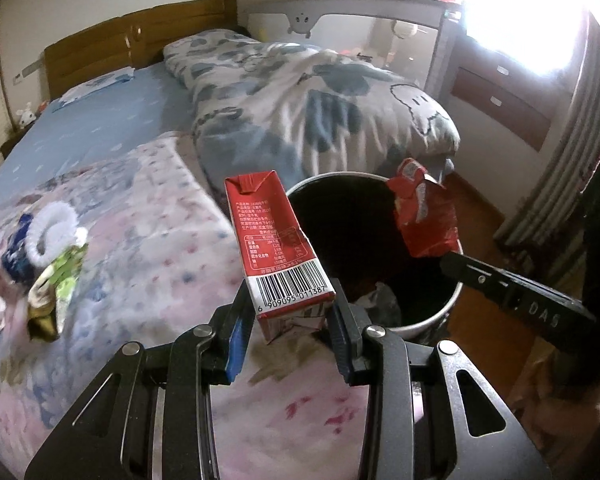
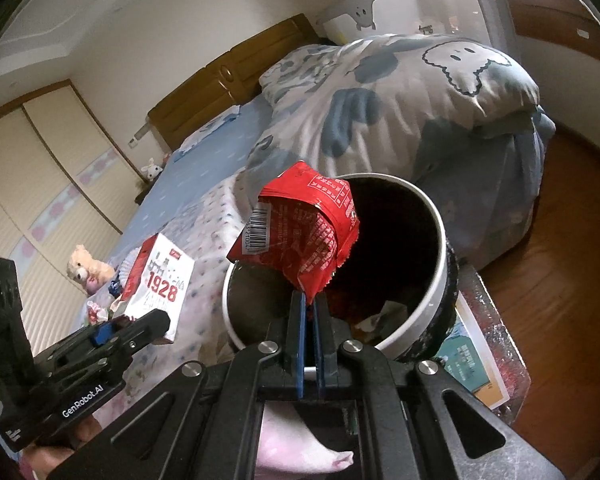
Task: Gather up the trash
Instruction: 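Carry the carton and red bag over the bin and open both grippers to drop them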
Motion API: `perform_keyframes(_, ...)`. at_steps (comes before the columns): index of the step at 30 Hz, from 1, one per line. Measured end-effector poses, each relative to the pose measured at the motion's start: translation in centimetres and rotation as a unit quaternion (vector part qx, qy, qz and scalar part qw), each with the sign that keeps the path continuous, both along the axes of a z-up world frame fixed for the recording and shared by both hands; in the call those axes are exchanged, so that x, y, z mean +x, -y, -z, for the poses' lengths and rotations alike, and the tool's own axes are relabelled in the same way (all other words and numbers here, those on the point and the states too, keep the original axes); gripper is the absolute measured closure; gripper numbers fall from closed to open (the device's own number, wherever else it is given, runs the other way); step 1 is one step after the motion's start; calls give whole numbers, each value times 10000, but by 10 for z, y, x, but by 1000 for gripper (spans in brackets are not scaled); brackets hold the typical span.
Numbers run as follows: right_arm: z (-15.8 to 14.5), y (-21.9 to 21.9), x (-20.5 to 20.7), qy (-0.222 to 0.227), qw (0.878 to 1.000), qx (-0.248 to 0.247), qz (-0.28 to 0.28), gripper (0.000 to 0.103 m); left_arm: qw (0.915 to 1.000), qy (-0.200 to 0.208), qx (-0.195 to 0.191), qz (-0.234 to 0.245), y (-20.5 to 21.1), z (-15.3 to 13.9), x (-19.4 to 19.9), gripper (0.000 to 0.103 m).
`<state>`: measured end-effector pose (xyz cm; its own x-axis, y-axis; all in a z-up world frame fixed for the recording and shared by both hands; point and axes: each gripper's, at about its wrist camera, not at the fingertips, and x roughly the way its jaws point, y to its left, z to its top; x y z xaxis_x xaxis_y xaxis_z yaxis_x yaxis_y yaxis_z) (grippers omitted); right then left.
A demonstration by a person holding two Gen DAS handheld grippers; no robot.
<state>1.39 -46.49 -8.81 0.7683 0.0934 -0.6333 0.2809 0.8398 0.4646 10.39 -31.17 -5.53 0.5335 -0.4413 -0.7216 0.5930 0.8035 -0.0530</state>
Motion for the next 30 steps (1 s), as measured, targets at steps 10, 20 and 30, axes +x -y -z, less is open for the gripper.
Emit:
perform_keyframes(10,1,16,7,-76,10000,14,36,100,9995,-116,98,266,27,9,8,70)
perform_keyframes(20,4,23,15,-157,9999,-15,15,99,9993,-248,91,276,34,15,22,69)
perform_keyframes(30,8,29,20,-222,9997,30,78,94,9993,-254,-4,272,33,14,24,41)
